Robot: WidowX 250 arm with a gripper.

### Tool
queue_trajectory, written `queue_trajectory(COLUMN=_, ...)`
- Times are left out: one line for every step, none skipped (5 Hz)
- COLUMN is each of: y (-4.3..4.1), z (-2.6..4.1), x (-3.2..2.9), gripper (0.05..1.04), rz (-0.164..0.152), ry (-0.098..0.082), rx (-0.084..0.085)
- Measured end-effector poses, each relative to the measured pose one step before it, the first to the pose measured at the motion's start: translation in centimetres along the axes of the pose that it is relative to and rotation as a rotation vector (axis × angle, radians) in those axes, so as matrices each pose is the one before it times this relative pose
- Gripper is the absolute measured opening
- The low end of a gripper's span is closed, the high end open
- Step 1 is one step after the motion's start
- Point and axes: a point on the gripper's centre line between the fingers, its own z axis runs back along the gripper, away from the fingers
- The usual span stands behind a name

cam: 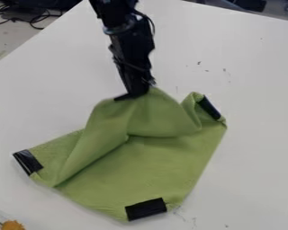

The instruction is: Unfold the cloth bottom right to top left

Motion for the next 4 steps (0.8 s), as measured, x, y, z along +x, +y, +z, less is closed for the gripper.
queue_trajectory(y=5.022, z=0.653, x=1.001, gripper=0.059, rz=-0.0519, ry=-0.0159, rx=0.0127)
queue_trajectory(y=3.457, z=-0.017, x=-0.066, gripper=0.059, rz=-0.0275, ry=0.0059, rx=-0.0050)
queue_trajectory(y=2.637, z=-0.684, x=-0.393, gripper=0.059, rz=-0.0168, ry=0.0028, rx=-0.0134)
queue_trajectory(y=1.570, z=-0.909, x=-0.047, gripper=0.059, rz=-0.0249, ry=0.0022, rx=-0.0200)
